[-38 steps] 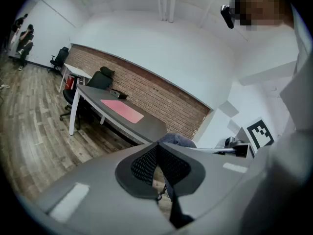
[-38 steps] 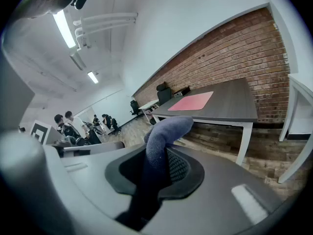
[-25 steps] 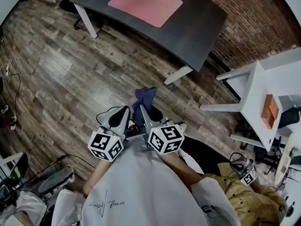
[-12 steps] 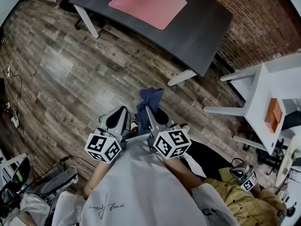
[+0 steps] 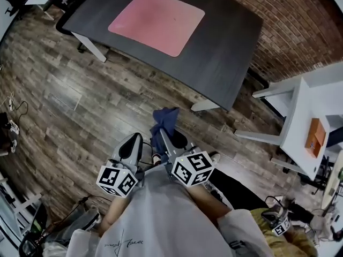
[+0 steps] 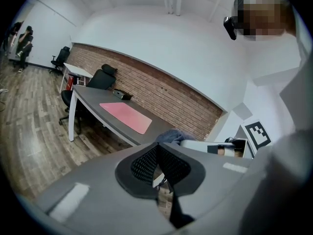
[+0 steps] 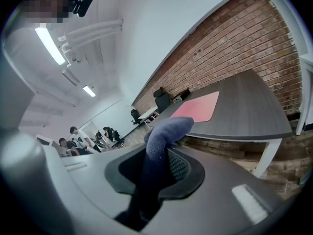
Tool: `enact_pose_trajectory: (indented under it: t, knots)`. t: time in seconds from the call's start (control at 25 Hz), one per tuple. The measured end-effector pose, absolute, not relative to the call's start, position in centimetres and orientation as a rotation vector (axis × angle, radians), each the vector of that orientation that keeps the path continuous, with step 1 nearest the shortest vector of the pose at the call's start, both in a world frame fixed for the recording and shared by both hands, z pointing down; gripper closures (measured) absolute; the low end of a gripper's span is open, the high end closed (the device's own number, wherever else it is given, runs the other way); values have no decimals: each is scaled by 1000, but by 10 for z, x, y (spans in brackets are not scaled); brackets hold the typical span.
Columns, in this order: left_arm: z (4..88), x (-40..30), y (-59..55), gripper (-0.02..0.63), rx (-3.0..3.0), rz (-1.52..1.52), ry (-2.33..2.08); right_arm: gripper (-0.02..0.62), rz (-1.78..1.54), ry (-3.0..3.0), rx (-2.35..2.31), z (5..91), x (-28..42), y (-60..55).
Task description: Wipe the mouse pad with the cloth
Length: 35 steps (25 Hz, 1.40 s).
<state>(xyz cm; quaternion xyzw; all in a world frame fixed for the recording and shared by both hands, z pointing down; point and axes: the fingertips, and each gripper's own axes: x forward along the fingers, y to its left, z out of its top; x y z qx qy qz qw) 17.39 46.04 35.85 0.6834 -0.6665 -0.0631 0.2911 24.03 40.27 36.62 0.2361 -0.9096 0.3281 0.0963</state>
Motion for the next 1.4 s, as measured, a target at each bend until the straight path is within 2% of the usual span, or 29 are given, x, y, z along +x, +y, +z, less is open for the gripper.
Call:
enact_pose_trajectory:
  t: [0.52,0.84,1.4]
  knots:
    - [345,155,304,594,1849,-123,-1743,523,1032,-2695,630,367,201,262]
    - [339,142,276,594,1884,-123,-1747,518,1058,-2736,583,358,184,232]
    - [334,106,200,594,2012,-142,-1625,518,1020,-2739,794,350,164,161]
